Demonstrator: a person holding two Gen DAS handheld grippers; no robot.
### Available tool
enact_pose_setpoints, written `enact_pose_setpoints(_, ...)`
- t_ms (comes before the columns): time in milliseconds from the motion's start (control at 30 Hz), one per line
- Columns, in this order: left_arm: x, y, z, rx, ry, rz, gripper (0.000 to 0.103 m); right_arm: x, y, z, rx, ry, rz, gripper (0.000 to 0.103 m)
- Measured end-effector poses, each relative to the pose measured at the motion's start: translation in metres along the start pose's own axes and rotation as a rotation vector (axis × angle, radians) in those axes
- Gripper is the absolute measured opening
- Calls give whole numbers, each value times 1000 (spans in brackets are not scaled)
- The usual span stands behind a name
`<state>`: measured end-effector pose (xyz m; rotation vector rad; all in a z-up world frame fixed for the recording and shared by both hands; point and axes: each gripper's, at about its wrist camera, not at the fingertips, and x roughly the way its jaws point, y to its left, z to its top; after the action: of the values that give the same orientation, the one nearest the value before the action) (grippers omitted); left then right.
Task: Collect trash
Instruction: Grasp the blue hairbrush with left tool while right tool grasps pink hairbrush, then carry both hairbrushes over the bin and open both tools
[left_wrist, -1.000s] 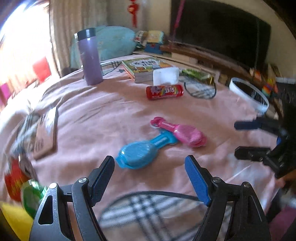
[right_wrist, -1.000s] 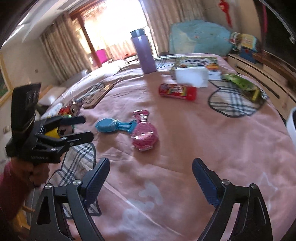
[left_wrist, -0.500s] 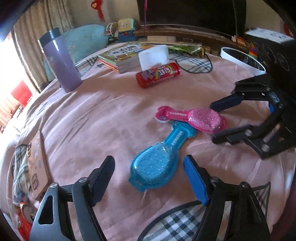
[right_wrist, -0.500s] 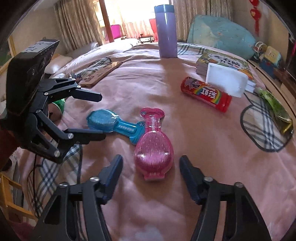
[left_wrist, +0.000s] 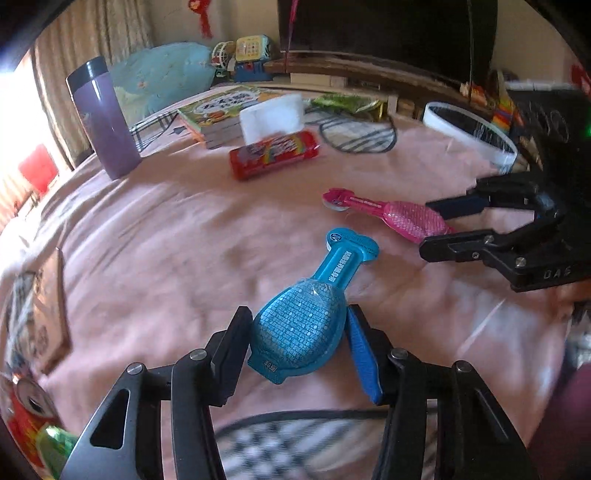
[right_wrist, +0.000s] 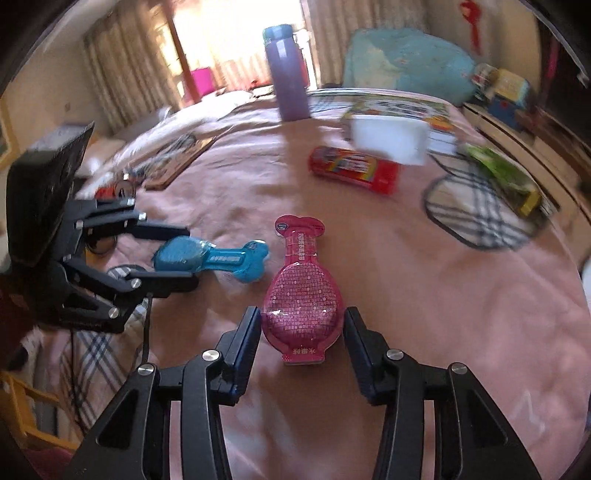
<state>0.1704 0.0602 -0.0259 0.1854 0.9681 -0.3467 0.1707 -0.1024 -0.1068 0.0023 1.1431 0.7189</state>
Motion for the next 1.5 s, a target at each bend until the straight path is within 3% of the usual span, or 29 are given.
enact_pose_setpoints(267,-2,-28,10,-198,-73,-130,50,-46,-43,-28,147,-67,-59,46)
enact_pose_setpoints(567,19,-67,25,-275,-59,-178,50,-103,-95,-57,300,-165,-126,46)
enact_pose_setpoints(1033,42,-146,82,-237,-111,-242,50,-155,-153,-90,419,-256,-211,46)
enact_pose_setpoints(1500,73,-187,130,-175,-90,-237,51,-182,-205,-103,497,-296,-253,47)
